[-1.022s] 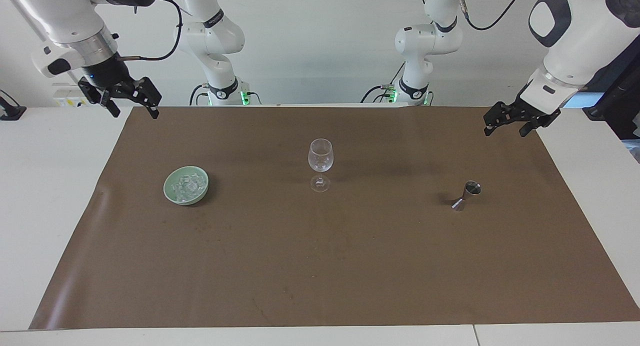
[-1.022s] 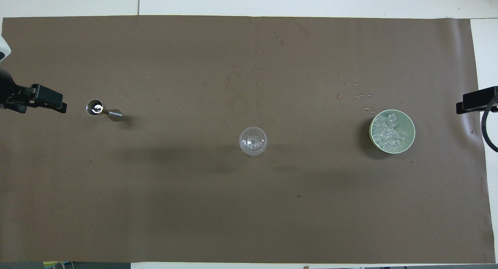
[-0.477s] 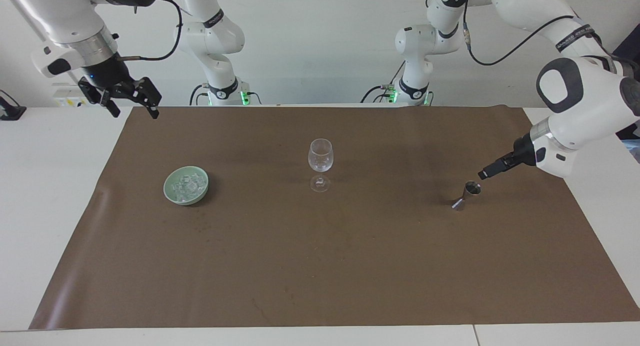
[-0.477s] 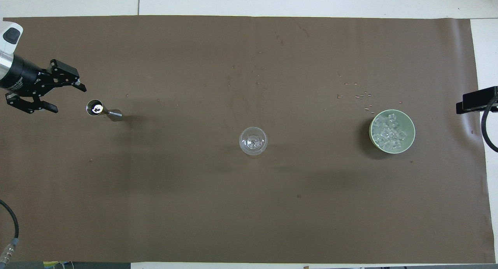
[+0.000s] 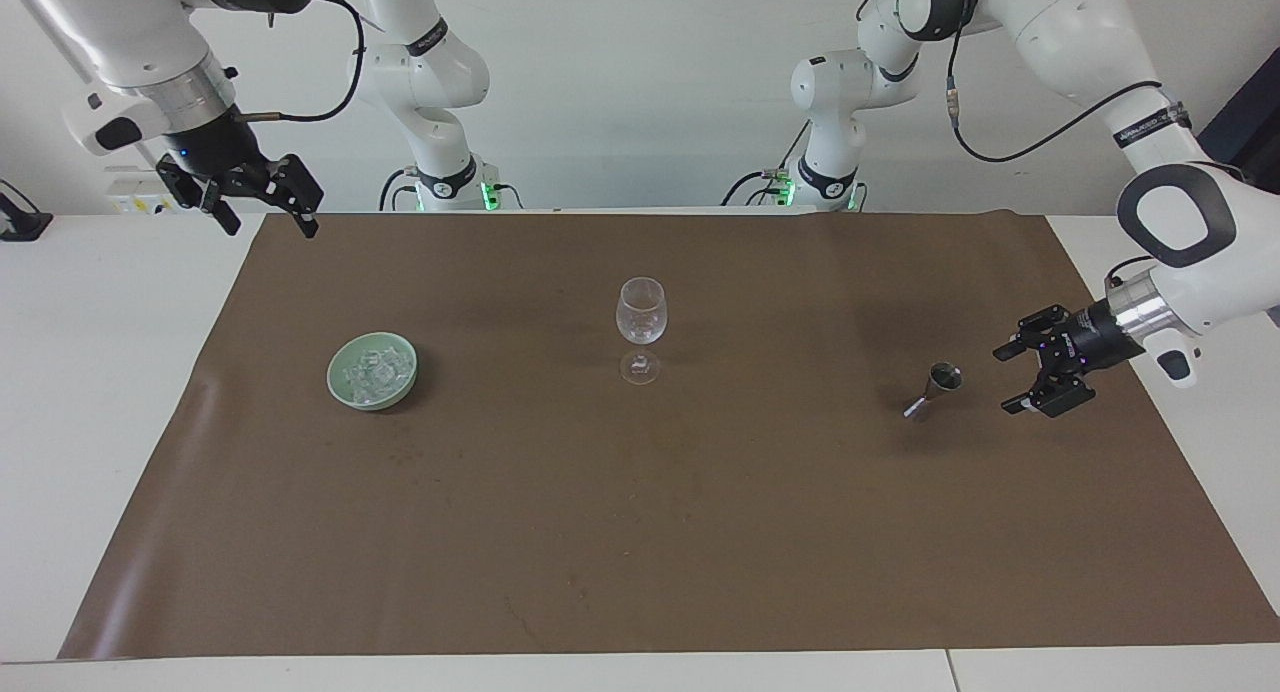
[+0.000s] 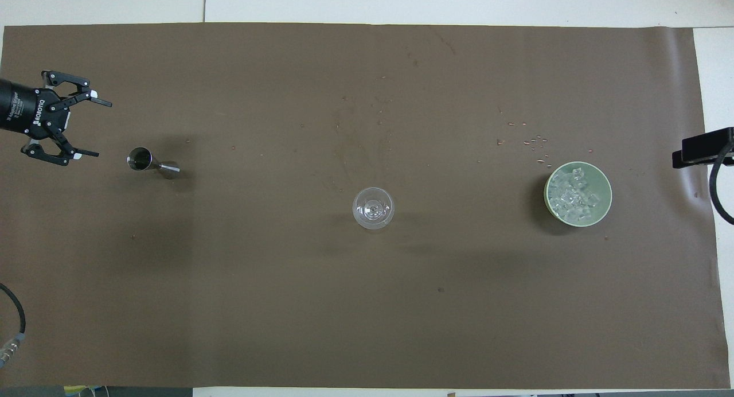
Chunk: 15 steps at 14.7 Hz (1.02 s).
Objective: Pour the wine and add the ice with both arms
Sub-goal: 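Move the open left gripper toward the silver jigger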
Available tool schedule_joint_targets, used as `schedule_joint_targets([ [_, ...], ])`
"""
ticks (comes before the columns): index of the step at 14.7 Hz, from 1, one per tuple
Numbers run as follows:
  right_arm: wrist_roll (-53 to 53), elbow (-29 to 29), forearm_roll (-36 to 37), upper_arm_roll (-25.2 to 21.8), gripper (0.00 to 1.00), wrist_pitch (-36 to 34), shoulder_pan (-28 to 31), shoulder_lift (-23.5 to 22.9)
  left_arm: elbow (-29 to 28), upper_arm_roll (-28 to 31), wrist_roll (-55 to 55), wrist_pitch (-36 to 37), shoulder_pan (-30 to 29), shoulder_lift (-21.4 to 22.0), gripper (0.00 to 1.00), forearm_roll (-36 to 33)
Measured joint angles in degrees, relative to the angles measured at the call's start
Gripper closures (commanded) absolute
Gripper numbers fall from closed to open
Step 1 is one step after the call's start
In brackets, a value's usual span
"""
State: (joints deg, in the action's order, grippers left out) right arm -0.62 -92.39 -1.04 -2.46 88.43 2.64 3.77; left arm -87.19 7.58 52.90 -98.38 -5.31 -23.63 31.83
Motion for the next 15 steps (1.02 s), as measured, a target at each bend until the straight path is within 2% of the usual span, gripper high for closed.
schedule_joint_targets([
  [6, 0.0, 0.0, 0.0, 0.0, 0.0, 0.0, 0.0, 0.0, 0.1, 0.1, 8.9, -5.9, -1.0, -3.3, 0.0, 4.4],
  [9, 0.0, 0.0, 0.0, 0.0, 0.0, 0.0, 0.0, 0.0, -0.7, 0.2, 9.2, -5.6, -4.1, -4.7, 0.0, 8.7],
  [12, 0.0, 0.0, 0.0, 0.0, 0.0, 0.0, 0.0, 0.0, -4.7, 0.1, 9.0, -5.5, -7.3, -5.6, 0.0, 14.3],
  [15, 0.0, 0.0, 0.0, 0.0, 0.0, 0.0, 0.0, 0.0, -9.4, 0.0, 7.6, -5.8, -7.8, -5.4, 0.0, 18.6],
])
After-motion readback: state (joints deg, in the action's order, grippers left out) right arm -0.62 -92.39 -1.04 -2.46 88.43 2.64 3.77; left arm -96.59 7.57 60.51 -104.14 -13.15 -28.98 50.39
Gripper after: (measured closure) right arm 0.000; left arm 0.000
